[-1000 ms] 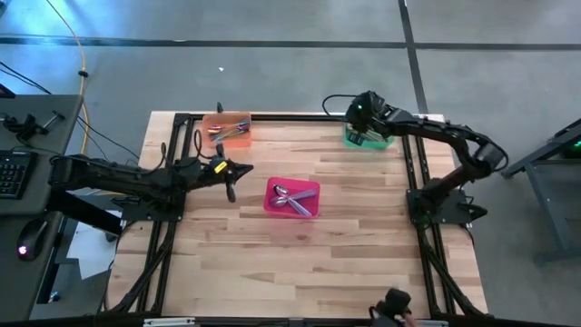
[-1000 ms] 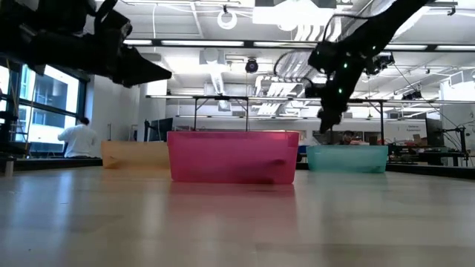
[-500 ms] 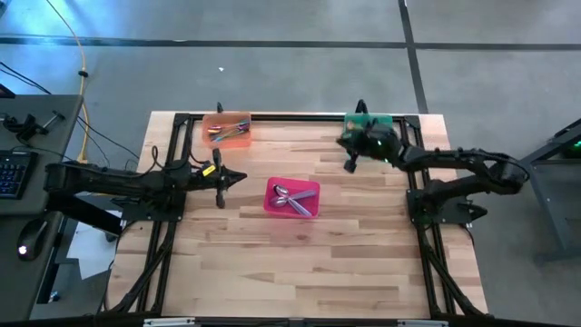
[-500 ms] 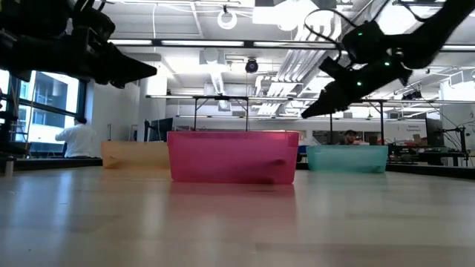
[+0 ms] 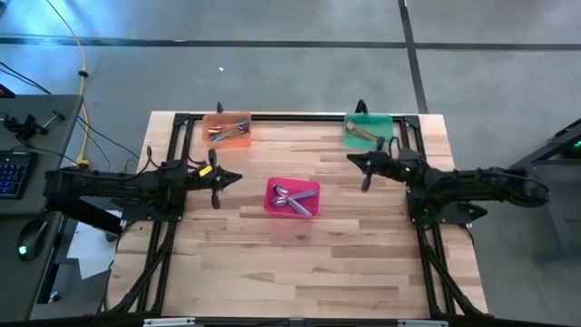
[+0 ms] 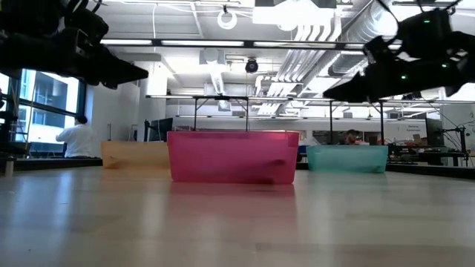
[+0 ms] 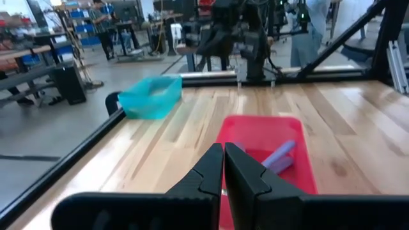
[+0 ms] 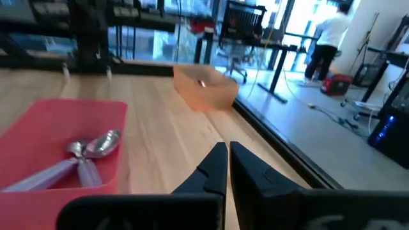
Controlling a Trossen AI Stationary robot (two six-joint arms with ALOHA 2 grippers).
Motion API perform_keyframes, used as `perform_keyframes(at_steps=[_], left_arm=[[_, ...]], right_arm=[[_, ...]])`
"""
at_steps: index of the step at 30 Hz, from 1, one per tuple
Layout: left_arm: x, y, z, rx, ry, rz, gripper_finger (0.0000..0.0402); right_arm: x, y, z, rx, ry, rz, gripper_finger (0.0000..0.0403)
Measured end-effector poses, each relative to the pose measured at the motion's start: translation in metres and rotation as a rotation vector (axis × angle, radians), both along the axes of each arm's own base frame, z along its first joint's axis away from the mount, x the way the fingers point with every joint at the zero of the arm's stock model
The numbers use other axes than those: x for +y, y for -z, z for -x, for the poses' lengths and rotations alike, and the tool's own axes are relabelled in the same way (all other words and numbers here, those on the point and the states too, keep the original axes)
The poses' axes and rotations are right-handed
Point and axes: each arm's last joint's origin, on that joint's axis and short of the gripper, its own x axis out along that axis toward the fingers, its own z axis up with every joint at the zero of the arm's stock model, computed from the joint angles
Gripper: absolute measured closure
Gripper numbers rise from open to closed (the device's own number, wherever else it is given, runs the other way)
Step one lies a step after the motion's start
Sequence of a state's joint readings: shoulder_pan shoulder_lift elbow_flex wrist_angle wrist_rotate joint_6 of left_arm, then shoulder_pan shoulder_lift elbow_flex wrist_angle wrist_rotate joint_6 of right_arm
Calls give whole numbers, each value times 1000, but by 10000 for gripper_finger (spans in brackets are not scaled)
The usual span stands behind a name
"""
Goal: Sort silverware by color (type)
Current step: Return to Home Position
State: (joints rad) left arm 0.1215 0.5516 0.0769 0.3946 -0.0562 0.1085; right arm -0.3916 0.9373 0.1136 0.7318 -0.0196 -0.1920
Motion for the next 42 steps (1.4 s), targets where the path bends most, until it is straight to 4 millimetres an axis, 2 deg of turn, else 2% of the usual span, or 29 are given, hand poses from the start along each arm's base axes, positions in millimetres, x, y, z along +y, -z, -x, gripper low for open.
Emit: perform_keyframes(at_steps=[5, 7, 12, 16, 21, 31, 42], left_arm=[[0, 3, 3, 36, 0, 5, 397], [-1, 1, 5, 24, 0, 1, 397], [-1, 9, 12, -32, -11, -5, 397], [-1, 15, 17, 4, -35, 16, 397], [-1, 10, 23, -41, -53, 10, 397], [-3, 5, 40, -123, -47, 1, 397], [-6, 6, 39, -109, 5, 6, 397]], right_arm=[[10, 9, 22, -77, -13, -17, 403], [11, 7, 26, -82, -11, -28, 403], [13, -1, 32, -135, 16, -1, 403], [13, -5, 36, -165, 54, 20, 403], [21, -11, 37, -211, 9, 46, 403], [34, -16, 48, -243, 55, 84, 403], [44, -17, 66, -286, 37, 73, 403]])
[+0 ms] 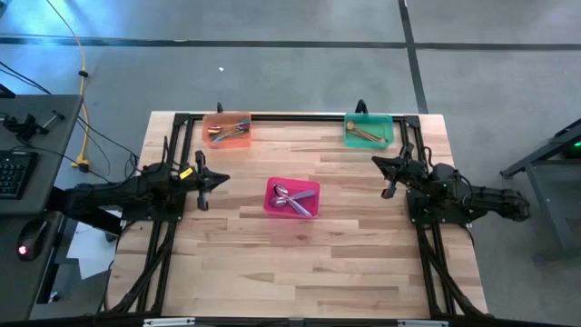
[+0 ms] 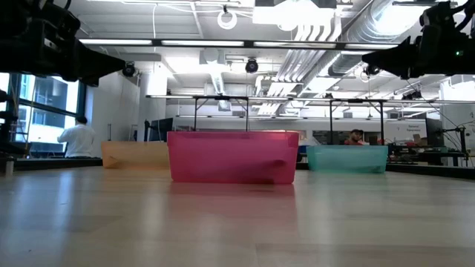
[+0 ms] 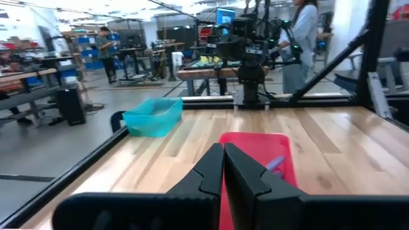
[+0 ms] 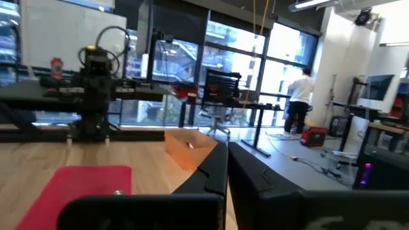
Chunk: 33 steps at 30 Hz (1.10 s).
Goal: Sort silverware by color (type)
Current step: Return to Home Position
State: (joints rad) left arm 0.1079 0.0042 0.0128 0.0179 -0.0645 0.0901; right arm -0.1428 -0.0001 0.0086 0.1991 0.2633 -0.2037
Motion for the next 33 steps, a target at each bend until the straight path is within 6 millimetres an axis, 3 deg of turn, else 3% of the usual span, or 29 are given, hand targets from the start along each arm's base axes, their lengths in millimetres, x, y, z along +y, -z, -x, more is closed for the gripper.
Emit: perform_keyframes(at_steps=[10, 18, 33], left_arm=[[0, 0, 0, -2, -36, -16, 397], [4, -3, 1, -36, -186, 31, 397], [4, -1, 0, -18, -185, 38, 397]], right_arm=[[1, 5, 0, 45, 69, -26, 403], [-4, 13, 0, 135, 171, -38, 403], [-6, 13, 0, 145, 202, -35, 403]])
